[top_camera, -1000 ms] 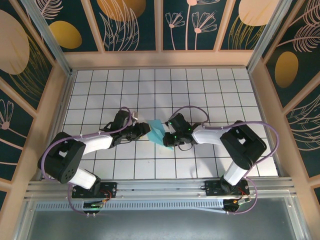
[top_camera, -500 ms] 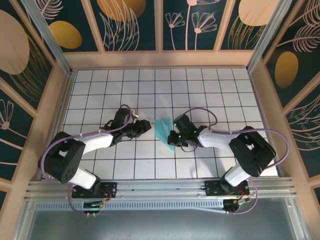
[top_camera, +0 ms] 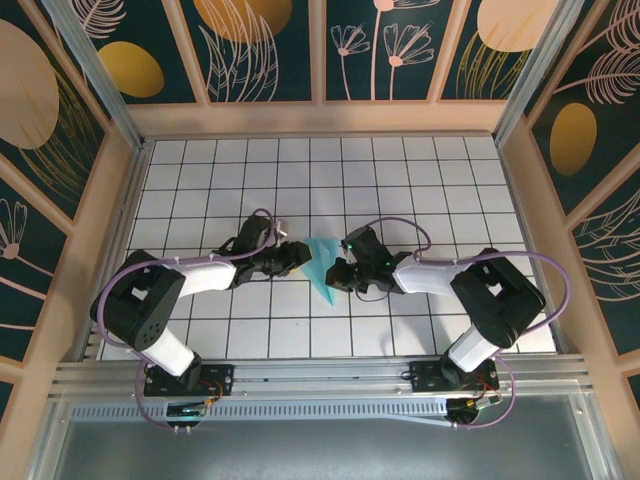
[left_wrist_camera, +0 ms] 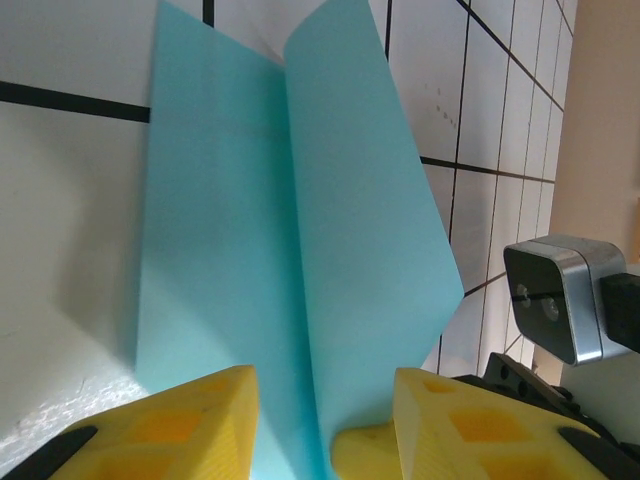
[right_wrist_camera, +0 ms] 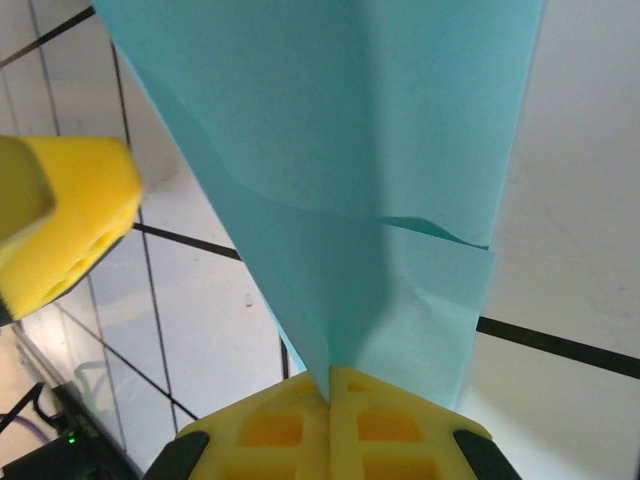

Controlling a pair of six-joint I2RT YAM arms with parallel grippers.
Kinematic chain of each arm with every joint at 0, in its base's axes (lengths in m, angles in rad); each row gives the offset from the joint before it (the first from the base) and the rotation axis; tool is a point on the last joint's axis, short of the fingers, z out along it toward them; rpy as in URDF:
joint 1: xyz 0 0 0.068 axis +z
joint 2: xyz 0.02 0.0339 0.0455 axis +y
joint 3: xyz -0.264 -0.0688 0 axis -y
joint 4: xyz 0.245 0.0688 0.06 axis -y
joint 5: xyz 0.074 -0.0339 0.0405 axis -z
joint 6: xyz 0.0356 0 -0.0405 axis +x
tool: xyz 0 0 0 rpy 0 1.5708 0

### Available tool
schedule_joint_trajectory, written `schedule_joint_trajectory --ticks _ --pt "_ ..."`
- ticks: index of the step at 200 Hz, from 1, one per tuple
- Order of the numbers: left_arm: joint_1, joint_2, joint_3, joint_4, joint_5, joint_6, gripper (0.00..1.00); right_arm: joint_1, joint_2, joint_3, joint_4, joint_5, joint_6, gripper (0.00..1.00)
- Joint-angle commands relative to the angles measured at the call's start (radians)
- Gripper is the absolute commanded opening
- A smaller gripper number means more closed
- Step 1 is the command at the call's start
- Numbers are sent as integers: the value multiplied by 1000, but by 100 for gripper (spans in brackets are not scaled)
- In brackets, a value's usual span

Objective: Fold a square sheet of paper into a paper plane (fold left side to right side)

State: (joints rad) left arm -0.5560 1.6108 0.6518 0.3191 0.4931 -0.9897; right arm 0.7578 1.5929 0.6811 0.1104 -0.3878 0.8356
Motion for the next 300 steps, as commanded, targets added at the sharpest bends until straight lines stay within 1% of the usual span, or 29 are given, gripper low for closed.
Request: schedule_joint_trajectory --ticks 1,62,114,151,300 --pt "-5 18 26 34 17 -4 40 -9 25 -25 81 -73 26 0" --pt "-9 36 19 28 4 3 40 -14 66 -32 107 -88 19 0" --pt "-10 70 11 22 -18 15 40 -14 71 -40 121 -85 22 0" --pt "-10 74 -4 41 -24 13 40 -18 85 -51 154 -115 28 0" --pt "-26 90 19 51 -1 10 40 -30 95 -54 179 -137 35 0"
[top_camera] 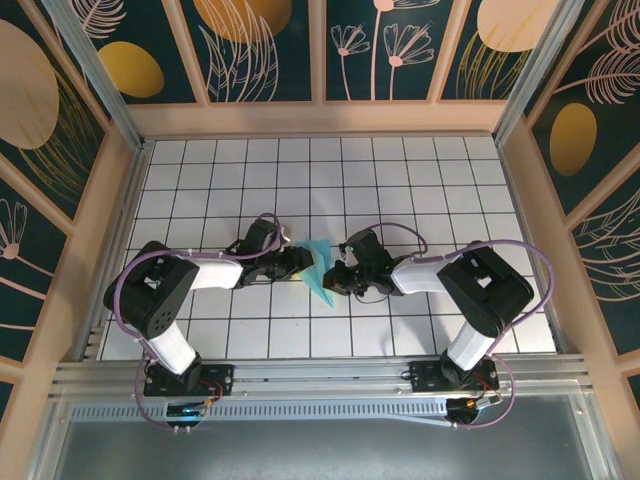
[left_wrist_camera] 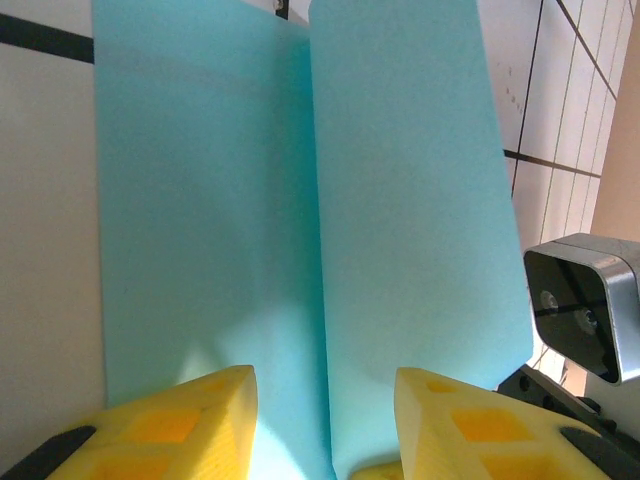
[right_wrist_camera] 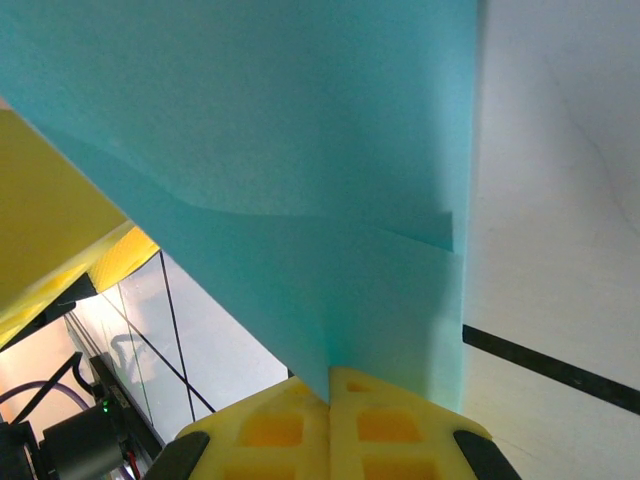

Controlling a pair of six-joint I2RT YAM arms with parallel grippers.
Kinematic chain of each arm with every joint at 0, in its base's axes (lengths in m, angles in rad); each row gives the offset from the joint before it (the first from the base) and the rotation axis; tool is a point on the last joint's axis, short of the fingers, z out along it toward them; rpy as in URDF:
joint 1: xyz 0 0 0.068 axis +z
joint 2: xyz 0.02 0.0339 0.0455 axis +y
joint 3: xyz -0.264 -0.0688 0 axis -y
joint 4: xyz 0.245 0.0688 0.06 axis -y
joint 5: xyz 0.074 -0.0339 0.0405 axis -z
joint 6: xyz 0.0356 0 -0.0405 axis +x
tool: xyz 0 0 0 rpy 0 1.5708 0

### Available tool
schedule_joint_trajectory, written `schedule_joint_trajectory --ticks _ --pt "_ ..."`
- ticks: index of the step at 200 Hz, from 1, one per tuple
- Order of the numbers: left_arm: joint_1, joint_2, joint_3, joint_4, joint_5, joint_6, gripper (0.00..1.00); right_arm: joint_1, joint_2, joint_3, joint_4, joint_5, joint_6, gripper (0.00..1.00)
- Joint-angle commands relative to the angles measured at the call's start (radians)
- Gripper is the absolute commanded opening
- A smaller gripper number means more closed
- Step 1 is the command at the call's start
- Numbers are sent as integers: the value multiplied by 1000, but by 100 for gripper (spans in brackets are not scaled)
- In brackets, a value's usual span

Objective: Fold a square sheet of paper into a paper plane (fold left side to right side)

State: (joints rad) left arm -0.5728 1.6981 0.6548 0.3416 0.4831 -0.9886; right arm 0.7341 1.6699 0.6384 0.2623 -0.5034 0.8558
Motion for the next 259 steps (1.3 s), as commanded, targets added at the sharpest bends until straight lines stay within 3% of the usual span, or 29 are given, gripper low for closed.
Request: schedule_joint_trajectory --ticks 1,125,217,259 --pt "-10 4 15 29 9 8 40 -6 18 -11 26 -21 14 0" --pt "-37 68 49 25 6 -2 40 -6 19 -8 17 -22 8 0" --pt "-37 90 77 -78 -49 31 40 -6 5 -5 11 -20 5 0" --pt "-37 95 77 -93 -58 32 40 -6 -9 -2 10 -17 0 7"
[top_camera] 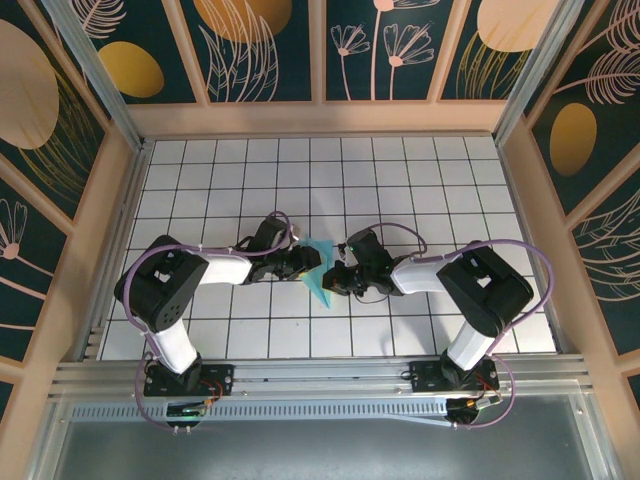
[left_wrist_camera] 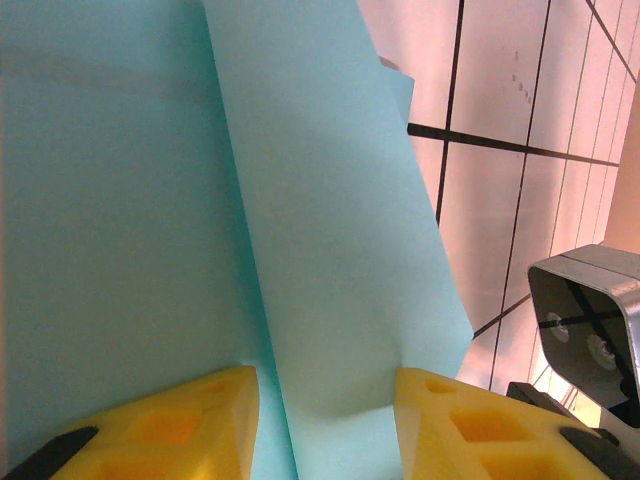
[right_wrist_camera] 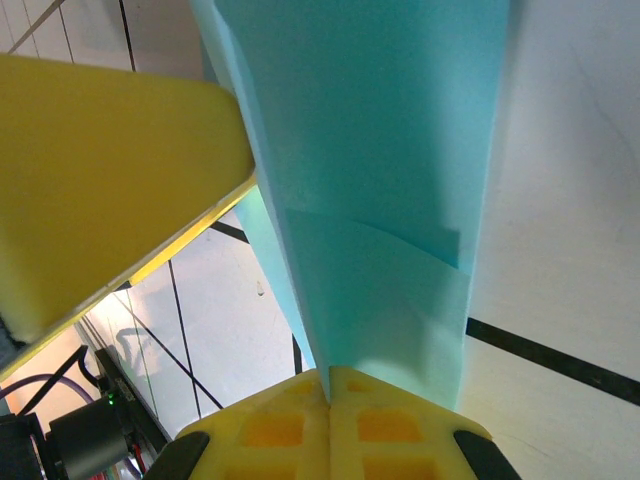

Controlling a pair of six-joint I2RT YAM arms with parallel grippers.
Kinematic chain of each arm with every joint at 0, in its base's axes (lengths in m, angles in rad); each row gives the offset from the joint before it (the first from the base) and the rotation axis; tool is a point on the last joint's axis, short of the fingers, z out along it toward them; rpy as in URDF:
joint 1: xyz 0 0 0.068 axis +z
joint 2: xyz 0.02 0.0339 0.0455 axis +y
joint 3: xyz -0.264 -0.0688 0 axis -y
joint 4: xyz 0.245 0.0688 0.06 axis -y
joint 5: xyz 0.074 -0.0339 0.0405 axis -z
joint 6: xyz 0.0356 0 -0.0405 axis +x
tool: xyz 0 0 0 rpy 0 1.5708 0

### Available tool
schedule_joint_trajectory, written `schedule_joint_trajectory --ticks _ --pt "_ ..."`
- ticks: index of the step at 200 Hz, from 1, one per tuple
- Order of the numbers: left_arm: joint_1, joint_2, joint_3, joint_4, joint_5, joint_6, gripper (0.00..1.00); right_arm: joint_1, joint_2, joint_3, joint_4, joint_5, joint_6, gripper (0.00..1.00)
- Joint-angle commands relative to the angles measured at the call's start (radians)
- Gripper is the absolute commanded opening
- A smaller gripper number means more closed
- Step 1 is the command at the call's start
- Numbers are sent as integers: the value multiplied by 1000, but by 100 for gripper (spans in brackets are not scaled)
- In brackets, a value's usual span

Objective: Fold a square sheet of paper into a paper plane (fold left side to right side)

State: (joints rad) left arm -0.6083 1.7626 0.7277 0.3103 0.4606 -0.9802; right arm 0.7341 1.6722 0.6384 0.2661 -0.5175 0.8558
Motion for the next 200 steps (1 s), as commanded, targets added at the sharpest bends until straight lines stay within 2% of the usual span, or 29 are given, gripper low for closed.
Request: schedule_joint_trajectory --ticks 1,17,73,115,148,200 --pt "-1 31 4 -62 -36 24 40 -6 -12 -3 5 -3 -1 7" --pt "-2 31 4 -64 -37 23 40 -6 -27 -2 -4 6 -6 9" --pt "-2 32 6 -68 -42 24 40 -18 -101 4 -88 38 -62 27" --pt "-2 30 4 -70 -42 24 40 -80 -188 -23 -127 24 -134 38" --pt "-1 27 4 -70 -45 23 40 -139 -202 -37 -81 -46 -196 40" --pt "-2 25 3 -66 -46 21 40 -124 -87 -3 23 -85 -213 38"
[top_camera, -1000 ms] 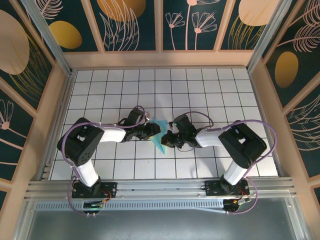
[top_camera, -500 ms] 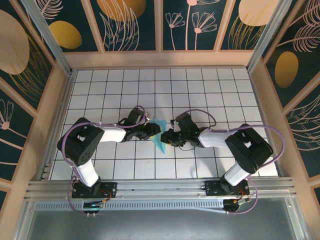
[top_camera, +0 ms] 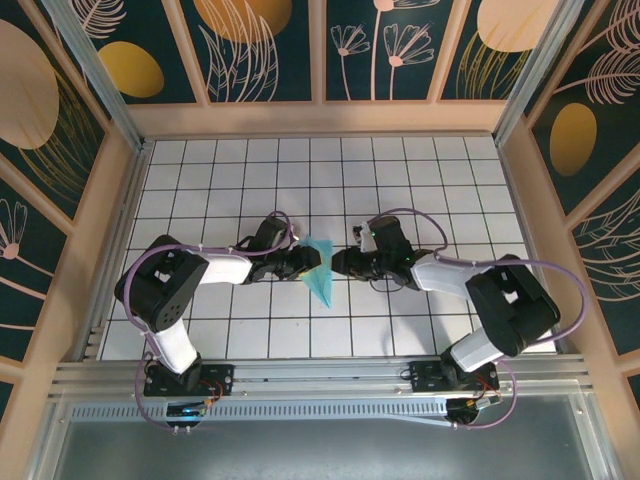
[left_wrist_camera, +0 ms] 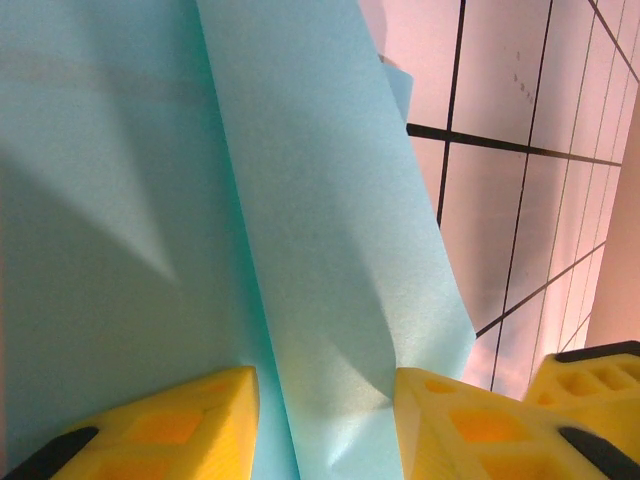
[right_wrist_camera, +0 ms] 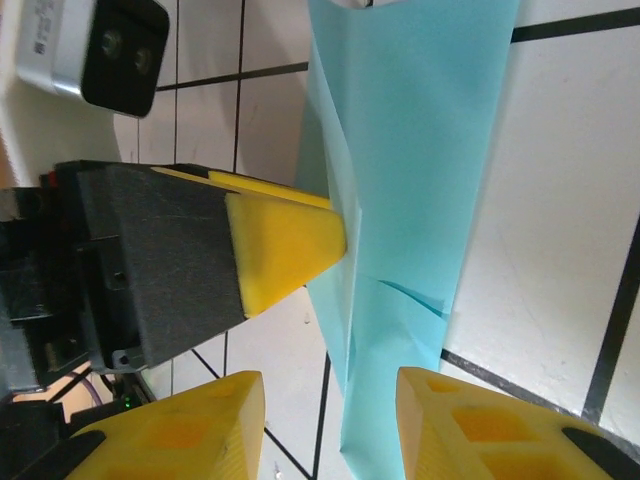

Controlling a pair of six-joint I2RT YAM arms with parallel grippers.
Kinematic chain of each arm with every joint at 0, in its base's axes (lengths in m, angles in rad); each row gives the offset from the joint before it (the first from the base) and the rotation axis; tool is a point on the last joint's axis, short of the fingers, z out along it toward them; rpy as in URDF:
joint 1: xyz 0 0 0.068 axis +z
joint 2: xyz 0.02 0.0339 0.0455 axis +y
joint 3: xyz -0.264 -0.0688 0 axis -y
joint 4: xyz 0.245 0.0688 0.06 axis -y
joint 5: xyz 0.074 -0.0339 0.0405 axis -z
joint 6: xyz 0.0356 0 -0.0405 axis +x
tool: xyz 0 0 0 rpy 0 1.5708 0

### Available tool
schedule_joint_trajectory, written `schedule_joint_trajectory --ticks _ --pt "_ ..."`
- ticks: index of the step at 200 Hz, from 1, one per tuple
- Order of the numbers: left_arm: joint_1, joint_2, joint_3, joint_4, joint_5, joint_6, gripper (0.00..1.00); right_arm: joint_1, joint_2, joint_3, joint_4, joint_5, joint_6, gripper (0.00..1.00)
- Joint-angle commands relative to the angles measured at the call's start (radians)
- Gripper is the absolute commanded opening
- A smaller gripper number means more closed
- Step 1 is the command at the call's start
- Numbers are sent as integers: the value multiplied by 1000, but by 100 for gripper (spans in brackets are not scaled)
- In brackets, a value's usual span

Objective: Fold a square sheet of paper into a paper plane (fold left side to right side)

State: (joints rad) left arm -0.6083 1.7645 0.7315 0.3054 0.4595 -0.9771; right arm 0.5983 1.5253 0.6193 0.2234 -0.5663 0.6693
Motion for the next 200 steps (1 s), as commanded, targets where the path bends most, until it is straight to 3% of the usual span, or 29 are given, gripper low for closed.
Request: schedule_joint_trajectory --ticks 1,77,163,200 --pt "-2 23 -1 -61 -45 18 40 13 63 16 67 -36 -26 38" --pt "-3 23 2 -63 -43 18 40 33 154 53 131 -42 -16 28" --pt "-2 26 6 -66 -41 19 40 29 175 82 57 4 -52 0" --pt "-3 26 6 -68 -39 20 40 27 184 97 -5 46 -75 0"
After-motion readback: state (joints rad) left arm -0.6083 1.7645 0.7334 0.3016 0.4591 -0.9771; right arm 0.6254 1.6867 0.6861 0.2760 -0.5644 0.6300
